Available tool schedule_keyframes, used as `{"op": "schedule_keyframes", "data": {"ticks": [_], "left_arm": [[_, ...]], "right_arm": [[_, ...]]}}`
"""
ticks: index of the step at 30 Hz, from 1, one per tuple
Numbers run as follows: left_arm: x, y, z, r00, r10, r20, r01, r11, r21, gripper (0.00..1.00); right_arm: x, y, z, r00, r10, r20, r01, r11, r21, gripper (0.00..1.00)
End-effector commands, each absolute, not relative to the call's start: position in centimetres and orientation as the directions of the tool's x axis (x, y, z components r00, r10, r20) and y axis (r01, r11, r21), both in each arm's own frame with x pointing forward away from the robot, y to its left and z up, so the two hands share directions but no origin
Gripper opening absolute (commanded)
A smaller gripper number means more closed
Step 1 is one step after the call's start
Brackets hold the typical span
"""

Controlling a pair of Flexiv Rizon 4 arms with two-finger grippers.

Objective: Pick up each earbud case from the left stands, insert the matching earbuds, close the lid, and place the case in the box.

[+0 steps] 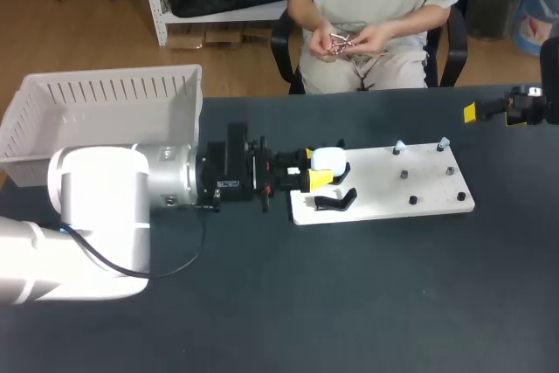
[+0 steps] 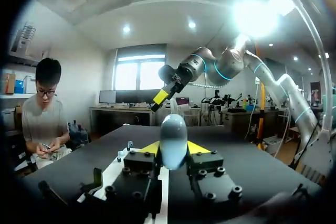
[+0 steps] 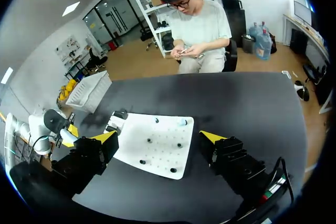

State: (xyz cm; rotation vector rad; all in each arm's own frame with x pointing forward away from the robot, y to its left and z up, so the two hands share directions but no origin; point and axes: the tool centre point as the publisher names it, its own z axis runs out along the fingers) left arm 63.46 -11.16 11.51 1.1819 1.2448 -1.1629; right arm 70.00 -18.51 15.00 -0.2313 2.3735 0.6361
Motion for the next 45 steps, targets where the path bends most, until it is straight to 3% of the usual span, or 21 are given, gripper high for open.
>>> {"op": "schedule_keyframes", "data": {"ticks": [1, 6, 16, 29, 45], "left_arm": [[63.2, -11.2, 11.5, 0.003, 0.012, -1.0, 0.998, 0.064, 0.004, 0.0], [63.2, -11.2, 11.5, 0.003, 0.012, -1.0, 0.998, 0.064, 0.004, 0.0], [63.6, -12.1, 12.1, 0.125, 0.013, -0.992, 0.991, 0.053, 0.126, 0.0], [63.6, -13.1, 11.8, 0.119, -0.014, -0.993, 0.993, 0.022, 0.119, 0.0], [63.8, -13.5, 11.4, 0.091, -0.043, -0.995, 0.996, 0.005, 0.091, 0.0]], "right_arm": [[70.0, -18.5, 15.0, -0.766, 0.0, -0.643, -0.321, 0.866, 0.383, 1.0], [70.0, -18.5, 15.0, -0.766, 0.0, -0.643, -0.321, 0.866, 0.383, 1.0], [68.2, -18.2, 15.3, -0.77, -0.025, -0.638, -0.353, 0.849, 0.393, 1.0], [62.9, -11.9, 16.0, -0.751, -0.191, -0.633, -0.505, 0.782, 0.364, 1.0], [60.6, -5.7, 15.5, -0.746, -0.297, -0.596, -0.573, 0.742, 0.347, 1.0]]}}
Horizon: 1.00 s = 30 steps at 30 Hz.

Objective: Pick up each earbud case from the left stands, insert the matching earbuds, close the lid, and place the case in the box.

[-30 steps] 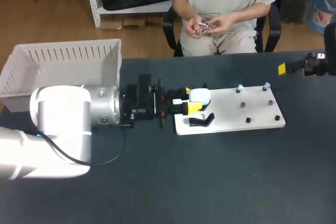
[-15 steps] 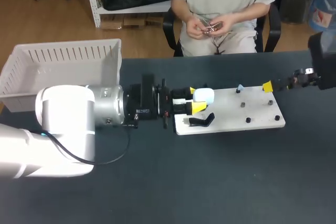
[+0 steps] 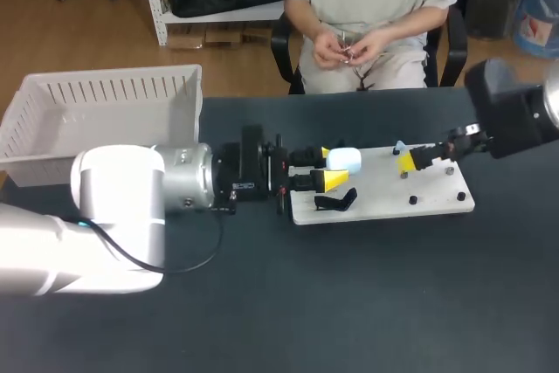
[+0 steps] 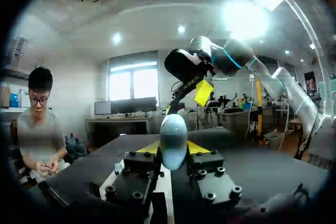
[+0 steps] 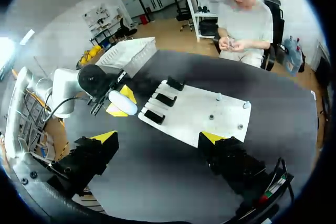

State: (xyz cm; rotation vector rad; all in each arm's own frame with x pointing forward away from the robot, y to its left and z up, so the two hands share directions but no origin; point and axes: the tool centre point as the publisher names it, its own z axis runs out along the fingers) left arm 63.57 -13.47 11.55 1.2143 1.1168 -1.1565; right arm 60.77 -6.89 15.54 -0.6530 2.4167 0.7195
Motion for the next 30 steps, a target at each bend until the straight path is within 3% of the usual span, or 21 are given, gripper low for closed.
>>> {"op": "schedule_keyframes", "data": {"ticks": [1, 30], "left_arm": [[63.8, -13.5, 11.4, 0.091, -0.044, -0.995, 0.996, 0.004, 0.091, 0.0], [63.9, -13.6, 11.3, 0.1, -0.05, -0.994, 0.995, 0.005, 0.099, 0.0]], "right_arm": [[60.4, -5.2, 15.4, -0.746, -0.305, -0.592, -0.577, 0.739, 0.347, 1.0], [61.5, -0.1, 13.5, -0.766, -0.345, -0.542, -0.589, 0.715, 0.377, 1.0]]}}
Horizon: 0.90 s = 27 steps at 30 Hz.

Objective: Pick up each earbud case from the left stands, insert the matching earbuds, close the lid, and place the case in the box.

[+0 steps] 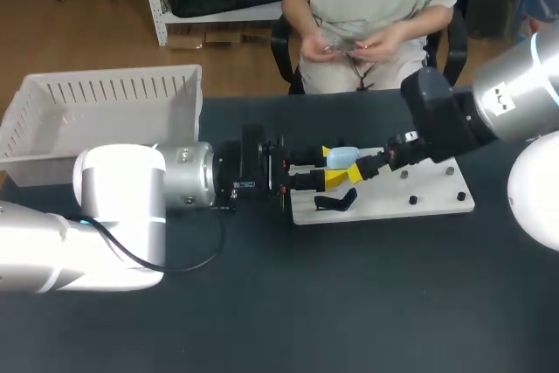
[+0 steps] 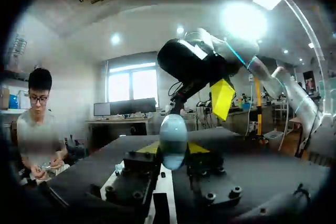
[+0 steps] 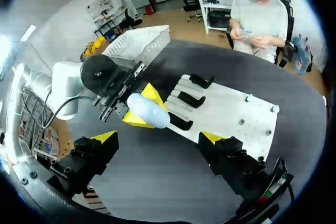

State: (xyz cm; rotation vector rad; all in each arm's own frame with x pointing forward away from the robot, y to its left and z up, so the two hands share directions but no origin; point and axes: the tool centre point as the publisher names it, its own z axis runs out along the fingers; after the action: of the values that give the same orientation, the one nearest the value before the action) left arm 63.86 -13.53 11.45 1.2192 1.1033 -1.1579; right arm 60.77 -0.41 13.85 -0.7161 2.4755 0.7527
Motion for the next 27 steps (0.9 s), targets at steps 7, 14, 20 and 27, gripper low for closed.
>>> {"op": "schedule_keyframes", "data": {"ticks": [7, 14, 20, 27], "left_arm": [[63.9, -13.6, 11.3, 0.1, -0.05, -0.994, 0.995, 0.005, 0.099, 0.0], [63.9, -13.6, 11.3, 0.1, -0.05, -0.994, 0.995, 0.005, 0.099, 0.0], [63.9, -13.6, 11.3, 0.1, -0.05, -0.994, 0.995, 0.005, 0.099, 0.0], [63.9, -13.6, 11.3, 0.1, -0.05, -0.994, 0.995, 0.005, 0.099, 0.0]], "right_arm": [[62.1, 0.2, 13.3, -0.767, -0.349, -0.538, -0.588, 0.718, 0.373, 1.0], [62.6, 0.0, 12.9, -0.773, -0.347, -0.532, -0.581, 0.724, 0.372, 1.0], [63.0, -0.2, 12.9, -0.777, -0.339, -0.53, -0.573, 0.729, 0.375, 1.0], [63.4, -0.3, 12.7, -0.781, -0.335, -0.527, -0.567, 0.735, 0.372, 1.0]]}}
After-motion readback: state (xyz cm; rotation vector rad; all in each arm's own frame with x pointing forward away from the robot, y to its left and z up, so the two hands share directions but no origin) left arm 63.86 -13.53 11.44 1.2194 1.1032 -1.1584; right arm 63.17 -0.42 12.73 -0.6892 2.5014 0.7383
